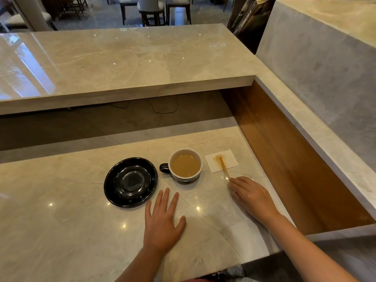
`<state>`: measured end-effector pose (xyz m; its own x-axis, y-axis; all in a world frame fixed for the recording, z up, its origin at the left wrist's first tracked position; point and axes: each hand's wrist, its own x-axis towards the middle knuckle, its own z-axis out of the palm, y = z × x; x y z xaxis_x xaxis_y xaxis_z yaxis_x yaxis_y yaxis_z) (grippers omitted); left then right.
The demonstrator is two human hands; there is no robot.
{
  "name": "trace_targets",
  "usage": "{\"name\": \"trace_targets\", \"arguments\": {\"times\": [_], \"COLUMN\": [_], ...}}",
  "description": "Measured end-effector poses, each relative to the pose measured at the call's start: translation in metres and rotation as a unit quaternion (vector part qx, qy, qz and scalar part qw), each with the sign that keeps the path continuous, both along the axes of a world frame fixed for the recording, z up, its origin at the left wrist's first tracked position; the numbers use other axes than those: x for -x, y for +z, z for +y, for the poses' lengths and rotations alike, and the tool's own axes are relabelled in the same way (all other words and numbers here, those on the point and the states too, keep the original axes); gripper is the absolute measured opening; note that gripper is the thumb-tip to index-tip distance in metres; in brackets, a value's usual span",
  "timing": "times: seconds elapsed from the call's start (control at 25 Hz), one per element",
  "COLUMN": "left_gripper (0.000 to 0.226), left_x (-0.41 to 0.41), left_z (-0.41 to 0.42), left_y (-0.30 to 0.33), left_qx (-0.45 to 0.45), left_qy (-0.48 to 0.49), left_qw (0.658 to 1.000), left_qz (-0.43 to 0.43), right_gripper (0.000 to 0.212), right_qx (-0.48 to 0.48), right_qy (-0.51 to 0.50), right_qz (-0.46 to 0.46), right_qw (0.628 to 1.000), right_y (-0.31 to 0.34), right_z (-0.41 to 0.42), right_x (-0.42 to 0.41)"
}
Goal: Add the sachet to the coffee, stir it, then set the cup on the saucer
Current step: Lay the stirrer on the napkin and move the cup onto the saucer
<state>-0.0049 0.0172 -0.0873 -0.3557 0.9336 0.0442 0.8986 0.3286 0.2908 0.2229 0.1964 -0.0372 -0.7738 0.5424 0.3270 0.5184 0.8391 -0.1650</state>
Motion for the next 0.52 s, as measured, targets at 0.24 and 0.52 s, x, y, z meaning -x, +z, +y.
{"name": "trace_targets", "arguments": {"times": [0.24,0.52], "left_gripper": [0.066,0.065], "left_x": [0.001,0.0], "left_z": [0.0,0.0], "left_y": [-0.002,-0.003], "left_qx": [-0.002,-0.006], "left_qy": [-0.002,-0.004], "left_qw": [1.0,1.0], "left_qz": [-0.003,-0.005], "right_gripper": [0.035,0.036], "right_qx": [0.007,0.063], "right_qy": [0.009,-0.027], "right_qz": [-0.052,-0.065], "right_qw": [0.999,0.996], "right_y": [0.003,0.005], "right_z": [-0.008,-0.014], "right_x": [-0.003,0.0]}}
